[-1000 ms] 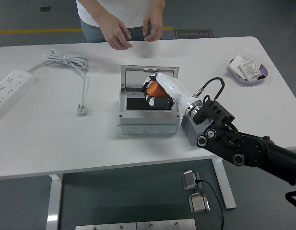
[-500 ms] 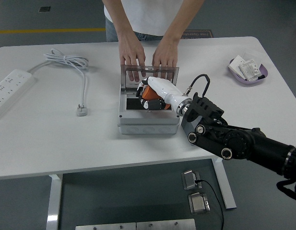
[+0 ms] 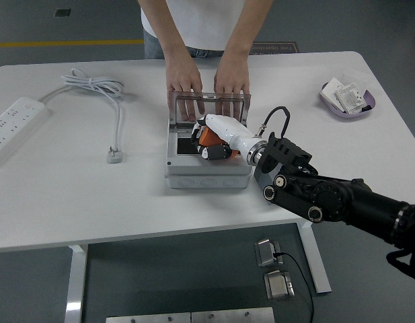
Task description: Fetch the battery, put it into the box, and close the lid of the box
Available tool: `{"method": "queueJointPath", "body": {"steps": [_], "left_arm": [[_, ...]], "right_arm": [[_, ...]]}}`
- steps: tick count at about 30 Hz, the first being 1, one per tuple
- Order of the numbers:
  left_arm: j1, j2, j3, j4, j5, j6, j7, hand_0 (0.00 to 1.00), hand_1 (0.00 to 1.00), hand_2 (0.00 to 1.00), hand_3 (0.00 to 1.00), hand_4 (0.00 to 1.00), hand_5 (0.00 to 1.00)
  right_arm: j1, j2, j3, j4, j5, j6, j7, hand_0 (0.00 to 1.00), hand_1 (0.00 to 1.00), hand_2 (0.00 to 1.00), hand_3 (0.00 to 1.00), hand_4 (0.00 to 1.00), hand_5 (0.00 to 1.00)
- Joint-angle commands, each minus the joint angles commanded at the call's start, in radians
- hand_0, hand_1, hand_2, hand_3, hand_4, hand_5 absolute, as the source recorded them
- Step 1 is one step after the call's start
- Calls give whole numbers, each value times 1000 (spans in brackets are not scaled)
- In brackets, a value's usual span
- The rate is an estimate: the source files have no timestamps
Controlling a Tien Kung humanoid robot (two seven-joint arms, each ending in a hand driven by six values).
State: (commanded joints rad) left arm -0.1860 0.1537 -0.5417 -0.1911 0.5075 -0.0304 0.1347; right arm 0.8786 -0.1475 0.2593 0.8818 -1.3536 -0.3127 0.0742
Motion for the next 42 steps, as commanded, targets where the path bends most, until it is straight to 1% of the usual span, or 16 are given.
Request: {"method": "queueJointPath", "body": {"steps": [2,3,8,9,14,15,20,21,26,28,37,38,39,42], "left_arm": [[0,-1,3,0,-3,0,-1,667,724,685,627,638,201],[0,-1,4,0,-4,0,-1,667,724,686,627,637,200],[1,-1,3,0,-4,0,-1,667,724,686,627,637,200],[1,-1,3,0,-3,0,0,667,724,687,627,637,197],[0,-1,2,0,-3,0,-1,667,724,687,627,637,197],[-1,-2,4,0,-5,0,-1,667,724,686,627,636,194],[-1,-3,7,0,-6,0,-2,667,724,686,627,636,194],[-1,-3,7,0,-6,0,-2,667,725,686,627,636,195],[0,-3,5,0,-4,0,-1,667,725,686,627,636,195],[1,-3,5,0,-4,0,-1,667,725,686,627,636,191],[4,-7,10,0,-9,0,-2,667,725,686,627,636,189],[4,-7,11,0,-10,0,-3,667,725,686,627,636,189],[4,-8,12,0,-11,0,-3,667,725,685,626,636,189],[6,-10,15,0,-13,0,-4,667,725,685,626,636,189]], "right_arm": [[0,1,-3,-2,2,-5,9,324,410,497,586,366,2],[0,1,-5,-3,4,-9,15,407,512,560,682,399,109],[-1,2,-11,-4,2,-18,26,407,512,560,682,399,109],[-1,2,-11,-4,1,-18,28,623,606,595,745,706,332],[-2,2,-15,-5,3,-21,35,623,606,595,745,706,332],[-2,2,-15,-4,3,-22,36,688,623,611,817,828,471],[-3,0,-19,-3,4,-25,44,688,623,611,817,828,471],[-3,0,-20,-3,5,-26,45,712,626,613,819,860,507],[-6,-3,-19,6,4,-30,48,712,626,613,819,860,507],[-10,-5,-15,18,0,-31,46,719,627,616,822,879,525],[-28,-30,34,150,-67,-29,20,718,620,613,821,881,523],[-29,-32,38,162,-73,-28,18,718,620,613,821,881,523],[-30,-34,43,173,-79,-28,15,718,622,613,817,902,545],[-34,-42,57,206,-93,-25,8,718,622,613,817,902,545]]}}
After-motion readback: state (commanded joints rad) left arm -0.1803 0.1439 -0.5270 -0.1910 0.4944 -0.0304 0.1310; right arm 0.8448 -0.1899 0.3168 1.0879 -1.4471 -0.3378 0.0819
